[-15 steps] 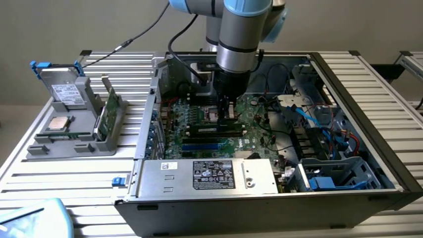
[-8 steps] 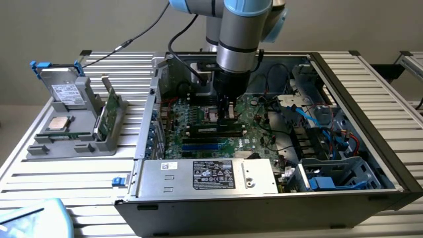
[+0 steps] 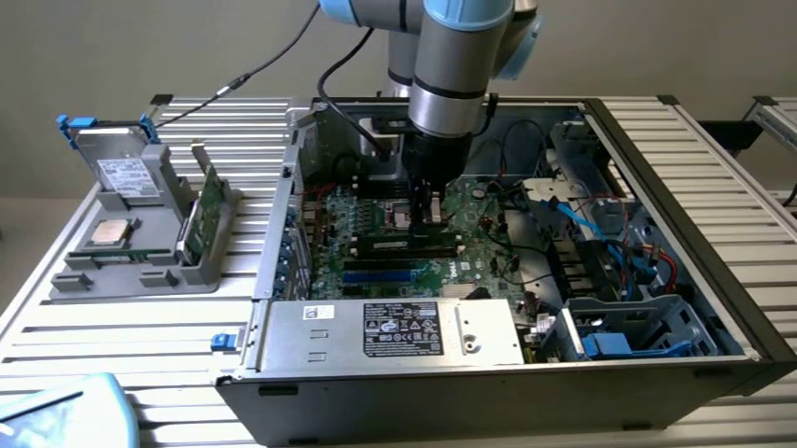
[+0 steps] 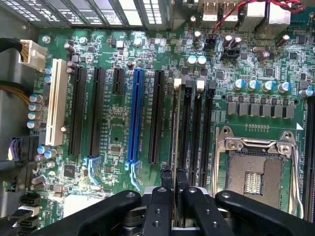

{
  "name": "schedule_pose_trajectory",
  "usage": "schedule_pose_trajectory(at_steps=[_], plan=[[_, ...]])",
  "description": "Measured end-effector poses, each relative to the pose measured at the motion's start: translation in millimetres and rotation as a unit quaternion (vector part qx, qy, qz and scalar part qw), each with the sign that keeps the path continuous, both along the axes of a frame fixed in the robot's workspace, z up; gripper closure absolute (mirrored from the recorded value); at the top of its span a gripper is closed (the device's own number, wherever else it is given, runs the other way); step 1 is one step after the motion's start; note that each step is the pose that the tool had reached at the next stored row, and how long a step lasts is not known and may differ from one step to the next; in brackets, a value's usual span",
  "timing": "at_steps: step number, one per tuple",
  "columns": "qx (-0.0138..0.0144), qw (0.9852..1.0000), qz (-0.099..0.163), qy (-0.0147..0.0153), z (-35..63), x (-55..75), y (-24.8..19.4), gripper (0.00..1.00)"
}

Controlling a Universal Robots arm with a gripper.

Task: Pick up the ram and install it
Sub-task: 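Insert the ram into the slot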

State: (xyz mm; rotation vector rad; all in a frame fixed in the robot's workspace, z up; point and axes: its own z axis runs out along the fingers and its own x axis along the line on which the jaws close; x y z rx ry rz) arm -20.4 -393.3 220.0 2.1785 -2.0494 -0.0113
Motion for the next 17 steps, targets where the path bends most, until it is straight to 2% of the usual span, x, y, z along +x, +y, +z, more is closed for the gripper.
schedule_pose_trajectory(at_steps=[5, 8, 17], plan=[[-0.0006, 1.0000, 0.000, 0.0009, 0.0, 0.5, -0.1, 0.86], [0.0008, 1.0000, 0.000, 0.0045, 0.0, 2.0, 0.2, 0.86], [0.0008, 1.0000, 0.000, 0.0060, 0.1, 4.4, 0.1, 0.86]])
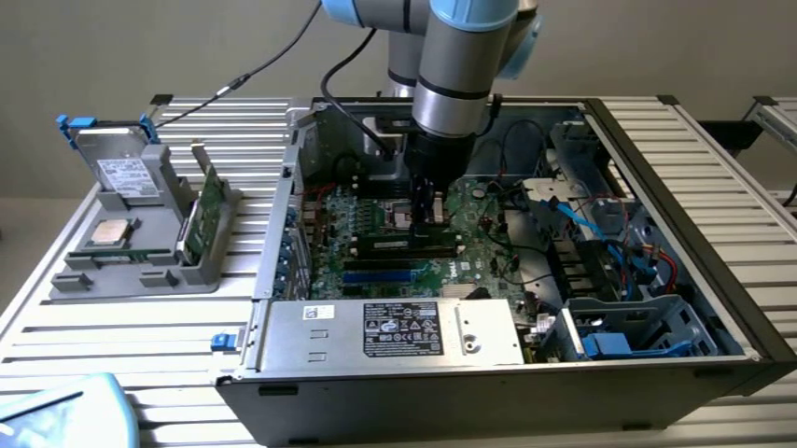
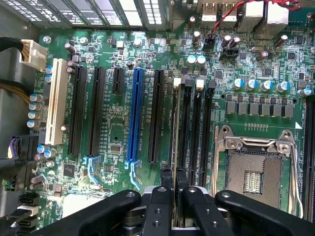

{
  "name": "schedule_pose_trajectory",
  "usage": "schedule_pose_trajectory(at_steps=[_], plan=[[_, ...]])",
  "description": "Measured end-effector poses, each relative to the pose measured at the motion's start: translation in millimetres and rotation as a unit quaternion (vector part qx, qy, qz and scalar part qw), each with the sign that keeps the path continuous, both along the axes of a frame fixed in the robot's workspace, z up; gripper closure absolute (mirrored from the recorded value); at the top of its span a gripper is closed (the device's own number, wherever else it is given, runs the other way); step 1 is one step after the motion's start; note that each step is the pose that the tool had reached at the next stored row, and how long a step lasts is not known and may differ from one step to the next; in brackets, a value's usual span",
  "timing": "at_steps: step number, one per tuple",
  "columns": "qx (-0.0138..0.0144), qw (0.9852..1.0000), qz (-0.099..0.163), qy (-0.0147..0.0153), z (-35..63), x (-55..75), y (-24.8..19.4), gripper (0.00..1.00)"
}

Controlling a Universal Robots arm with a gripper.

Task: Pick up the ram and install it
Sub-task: 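Insert the ram into the slot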

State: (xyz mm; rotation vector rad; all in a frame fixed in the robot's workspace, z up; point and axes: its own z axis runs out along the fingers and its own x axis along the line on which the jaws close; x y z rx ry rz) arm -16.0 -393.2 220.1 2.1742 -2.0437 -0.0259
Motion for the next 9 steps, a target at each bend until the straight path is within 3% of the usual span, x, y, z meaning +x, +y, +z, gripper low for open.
schedule_pose_trajectory(at_steps=[9], plan=[[0.0000, 1.0000, 0.000, 0.0046, 0.0, 0.7, 0.0, 0.86]])
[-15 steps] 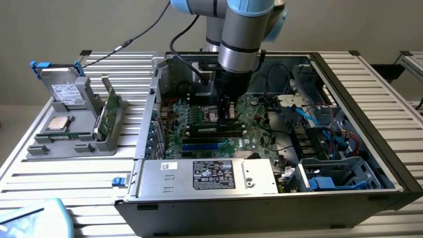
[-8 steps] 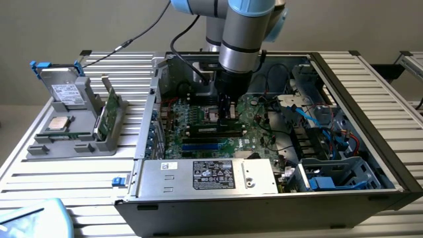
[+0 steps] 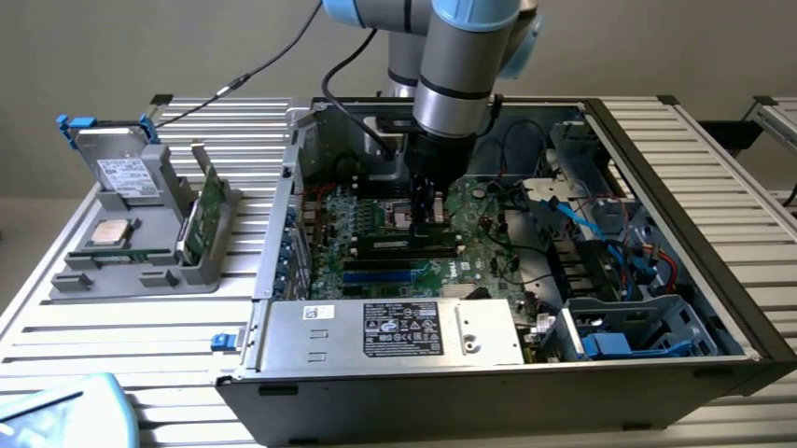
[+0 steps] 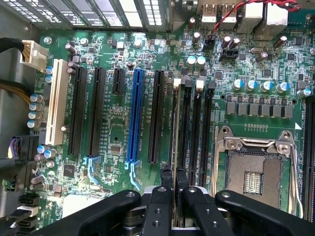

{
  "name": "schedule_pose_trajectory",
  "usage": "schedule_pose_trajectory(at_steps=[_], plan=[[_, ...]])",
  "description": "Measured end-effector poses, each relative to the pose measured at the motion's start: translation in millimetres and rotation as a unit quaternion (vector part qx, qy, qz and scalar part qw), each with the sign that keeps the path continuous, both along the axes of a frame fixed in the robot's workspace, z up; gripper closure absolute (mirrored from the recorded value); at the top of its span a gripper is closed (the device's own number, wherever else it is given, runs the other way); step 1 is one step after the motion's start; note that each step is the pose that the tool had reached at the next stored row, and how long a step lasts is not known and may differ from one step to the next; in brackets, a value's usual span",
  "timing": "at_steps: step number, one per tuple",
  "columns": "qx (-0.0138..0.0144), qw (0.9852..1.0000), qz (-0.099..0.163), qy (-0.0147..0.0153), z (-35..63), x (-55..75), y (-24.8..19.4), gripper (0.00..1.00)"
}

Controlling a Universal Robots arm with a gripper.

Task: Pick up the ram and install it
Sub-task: 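Insert the ram into the slot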

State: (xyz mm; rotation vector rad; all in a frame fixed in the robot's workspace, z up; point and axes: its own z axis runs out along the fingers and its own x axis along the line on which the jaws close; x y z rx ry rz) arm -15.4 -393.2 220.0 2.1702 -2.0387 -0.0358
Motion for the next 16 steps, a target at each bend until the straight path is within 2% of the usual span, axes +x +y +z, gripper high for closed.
schedule_pose_trajectory(at_steps=[7, 16], plan=[[-0.0001, 1.0000, 0.000, 0.0047, 0.0, 0.0, 0.0, 0.86], [-0.0008, 1.0000, 0.000, 0.0064, -0.1, 0.5, -0.2, 0.86]])
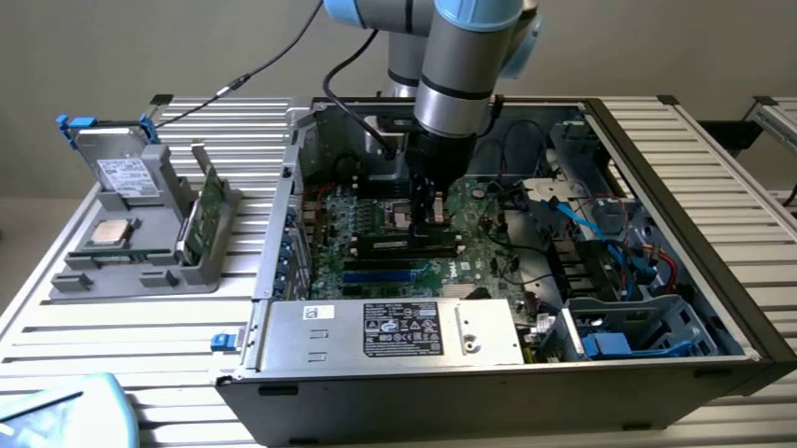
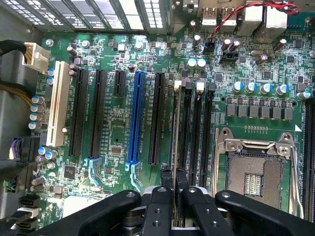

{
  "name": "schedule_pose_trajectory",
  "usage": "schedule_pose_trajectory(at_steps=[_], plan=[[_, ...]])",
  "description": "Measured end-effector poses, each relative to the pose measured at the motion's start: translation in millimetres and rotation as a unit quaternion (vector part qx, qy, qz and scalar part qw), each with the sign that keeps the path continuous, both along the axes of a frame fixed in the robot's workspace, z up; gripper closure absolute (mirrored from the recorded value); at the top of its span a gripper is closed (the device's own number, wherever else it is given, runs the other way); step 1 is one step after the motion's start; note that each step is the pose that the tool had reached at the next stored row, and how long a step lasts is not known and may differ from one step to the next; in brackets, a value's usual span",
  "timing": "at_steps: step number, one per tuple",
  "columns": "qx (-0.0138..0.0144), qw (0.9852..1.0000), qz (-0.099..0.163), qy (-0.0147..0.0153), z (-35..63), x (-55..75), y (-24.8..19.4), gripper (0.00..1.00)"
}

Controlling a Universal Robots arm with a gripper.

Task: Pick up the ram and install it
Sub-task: 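Insert the ram into the slot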

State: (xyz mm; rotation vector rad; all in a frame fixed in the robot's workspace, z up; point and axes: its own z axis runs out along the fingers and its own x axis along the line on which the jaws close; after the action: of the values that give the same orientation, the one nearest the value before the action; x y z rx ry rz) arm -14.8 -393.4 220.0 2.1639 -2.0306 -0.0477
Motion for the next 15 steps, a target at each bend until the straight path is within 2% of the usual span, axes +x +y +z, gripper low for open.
schedule_pose_trajectory(at_steps=[4, 8, 15], plan=[[0.0010, 1.0000, -0.001, 0.0028, 0.0, 2.8, 0.2, 0.86], [0.0007, 1.0000, 0.000, 0.0029, 0.1, 9.4, 0.1, 0.86], [0.0008, 1.0000, -0.001, 0.0032, 0.1, 9.9, 0.1, 0.86]])
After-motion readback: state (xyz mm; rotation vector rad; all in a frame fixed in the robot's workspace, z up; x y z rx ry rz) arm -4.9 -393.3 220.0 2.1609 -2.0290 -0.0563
